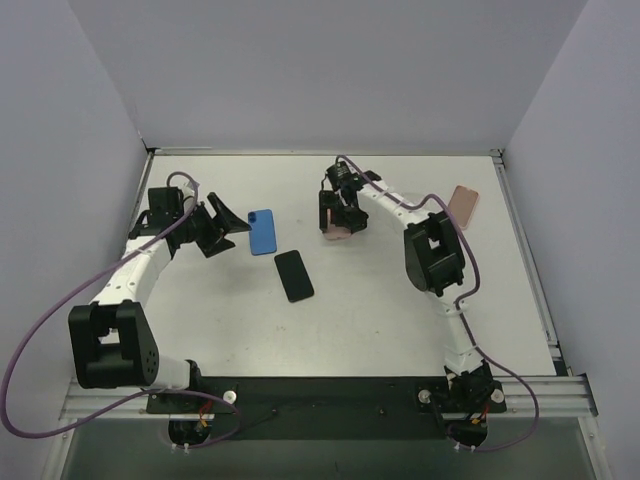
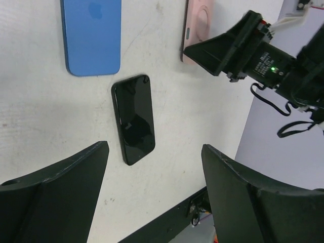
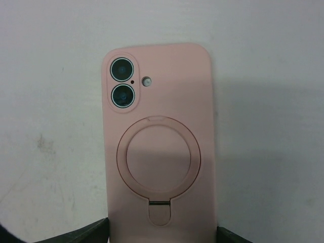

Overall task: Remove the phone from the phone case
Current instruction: Pick up the phone at the center of the board, then adjust the phone.

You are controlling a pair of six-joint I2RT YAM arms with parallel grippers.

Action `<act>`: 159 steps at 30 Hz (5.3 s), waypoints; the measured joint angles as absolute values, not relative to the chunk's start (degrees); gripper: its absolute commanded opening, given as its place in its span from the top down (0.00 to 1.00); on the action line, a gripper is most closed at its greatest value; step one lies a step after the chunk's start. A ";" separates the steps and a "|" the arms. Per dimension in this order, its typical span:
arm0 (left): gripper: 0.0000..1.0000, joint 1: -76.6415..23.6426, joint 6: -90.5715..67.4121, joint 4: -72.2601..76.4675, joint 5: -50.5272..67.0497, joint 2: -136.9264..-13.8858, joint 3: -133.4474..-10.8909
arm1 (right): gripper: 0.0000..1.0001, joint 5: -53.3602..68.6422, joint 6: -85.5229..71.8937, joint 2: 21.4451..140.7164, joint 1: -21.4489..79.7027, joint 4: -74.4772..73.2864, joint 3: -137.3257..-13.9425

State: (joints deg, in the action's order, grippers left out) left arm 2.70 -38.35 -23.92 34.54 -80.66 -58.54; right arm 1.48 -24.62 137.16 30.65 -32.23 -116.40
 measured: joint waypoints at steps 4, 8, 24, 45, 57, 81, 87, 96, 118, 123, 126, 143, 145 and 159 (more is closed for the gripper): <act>0.15 0.67 -40.38 -22.63 34.98 -80.71 -54.59 | 1.00 6.79 -26.65 127.39 30.52 -26.92 -100.77; 0.15 -5.04 -43.55 -18.02 35.62 -80.82 -51.55 | 1.00 11.11 -29.41 117.86 30.57 -21.10 -86.13; 0.18 -24.58 -55.61 0.38 36.73 -96.09 -50.37 | 1.00 25.02 -35.62 92.73 30.98 -8.84 -54.13; 0.97 -33.15 -60.40 2.98 32.49 -107.94 -59.83 | 0.71 26.41 -37.36 84.93 34.09 -8.51 -48.12; 1.00 -35.70 -58.41 -9.54 21.87 -107.26 -63.61 | 0.13 7.51 -34.30 79.02 42.72 -19.35 -54.48; 1.00 -36.69 -60.42 -41.06 9.78 -105.51 -78.32 | 0.50 -16.67 -28.69 94.96 61.10 -23.62 -67.79; 1.00 -37.04 -60.80 -42.78 9.15 -106.59 -79.09 | 0.81 -19.16 -28.23 97.76 61.78 -24.27 -69.38; 0.91 -37.01 -60.73 -40.71 11.00 -106.63 -78.91 | 1.00 -21.82 -27.27 98.43 63.05 -25.71 -70.65; 0.12 -30.46 -57.21 -18.63 28.18 -93.76 -64.97 | 1.00 3.90 -34.24 78.52 39.70 -16.43 -56.07; 0.15 -26.28 -61.23 -3.53 29.43 -87.22 -54.37 | 1.00 14.24 -39.00 74.22 32.71 -10.22 -51.53; 0.15 -25.04 -64.20 6.35 30.74 -84.36 -47.20 | 1.00 19.62 -42.50 72.07 29.98 -5.19 -48.73; 0.29 -23.53 -92.23 62.02 42.63 -96.79 -36.03 | 1.00 38.72 -64.53 71.55 26.24 27.90 -36.18; 0.30 -23.57 -93.01 63.88 42.78 -96.79 -36.03 | 1.00 39.86 -66.59 72.44 26.24 31.03 -35.40; 0.69 -23.57 -97.27 68.88 42.76 -99.33 -36.05 | 1.00 43.57 -79.13 78.91 27.81 50.85 -30.98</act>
State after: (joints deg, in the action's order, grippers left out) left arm -23.57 -97.27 68.88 42.76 -99.33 -36.05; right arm 43.57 -79.13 78.91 27.81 50.85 -30.98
